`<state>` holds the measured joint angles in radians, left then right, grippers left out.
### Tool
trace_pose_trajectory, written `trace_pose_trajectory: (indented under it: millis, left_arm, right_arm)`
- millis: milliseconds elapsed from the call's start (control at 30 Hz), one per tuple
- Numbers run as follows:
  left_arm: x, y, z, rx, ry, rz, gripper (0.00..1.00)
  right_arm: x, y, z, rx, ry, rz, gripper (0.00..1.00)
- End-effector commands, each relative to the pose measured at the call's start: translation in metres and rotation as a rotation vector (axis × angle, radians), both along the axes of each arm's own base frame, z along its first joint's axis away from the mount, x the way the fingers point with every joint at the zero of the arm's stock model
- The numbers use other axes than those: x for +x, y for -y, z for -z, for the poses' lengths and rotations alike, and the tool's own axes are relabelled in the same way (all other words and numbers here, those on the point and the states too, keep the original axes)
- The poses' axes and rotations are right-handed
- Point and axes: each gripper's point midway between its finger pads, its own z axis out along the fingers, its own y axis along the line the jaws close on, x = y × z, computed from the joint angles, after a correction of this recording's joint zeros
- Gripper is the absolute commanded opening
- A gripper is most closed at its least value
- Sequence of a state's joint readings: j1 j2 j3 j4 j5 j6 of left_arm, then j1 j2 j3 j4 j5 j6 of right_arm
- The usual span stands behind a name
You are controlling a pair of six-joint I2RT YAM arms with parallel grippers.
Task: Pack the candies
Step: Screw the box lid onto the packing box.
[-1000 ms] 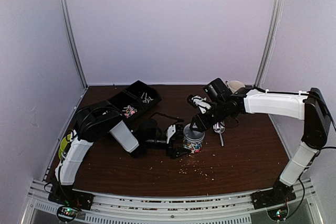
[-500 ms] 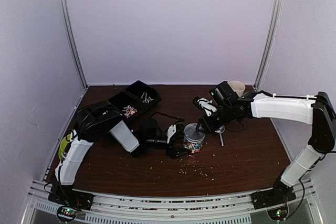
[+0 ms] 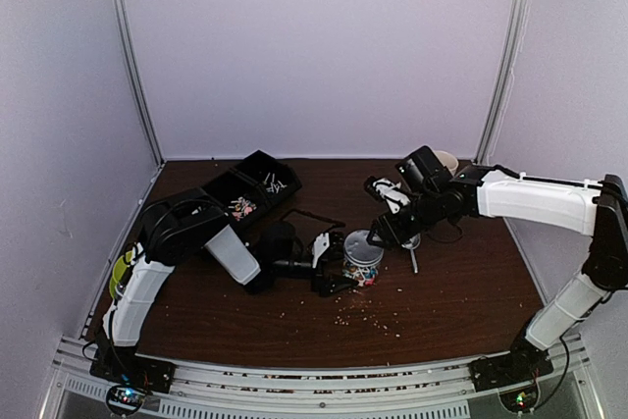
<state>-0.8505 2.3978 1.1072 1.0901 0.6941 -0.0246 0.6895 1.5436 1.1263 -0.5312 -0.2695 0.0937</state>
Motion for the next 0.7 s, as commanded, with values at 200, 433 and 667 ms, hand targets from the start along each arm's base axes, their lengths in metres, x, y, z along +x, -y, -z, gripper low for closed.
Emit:
trace_pose_trajectory:
  millis: [200,433,667]
  left_arm:
    - [-0.002,-0.004,0.025,0.063,-0.061,0.007,0.81]
    - [-0.002,-0.003,0.024,0.06,-0.057,0.01,0.81]
    - [-0.003,-0.003,0.024,0.06,-0.058,0.014,0.81]
  right_arm:
    - [0.03,-0.03,-0.024,0.038,0.036,-0.046,0.57]
    - [0.035,-0.023,0.021,-0.061,-0.017,-0.018,0.53]
    - [0.036,-0.028,0.021,-0.031,-0.015,-0.028,0.43]
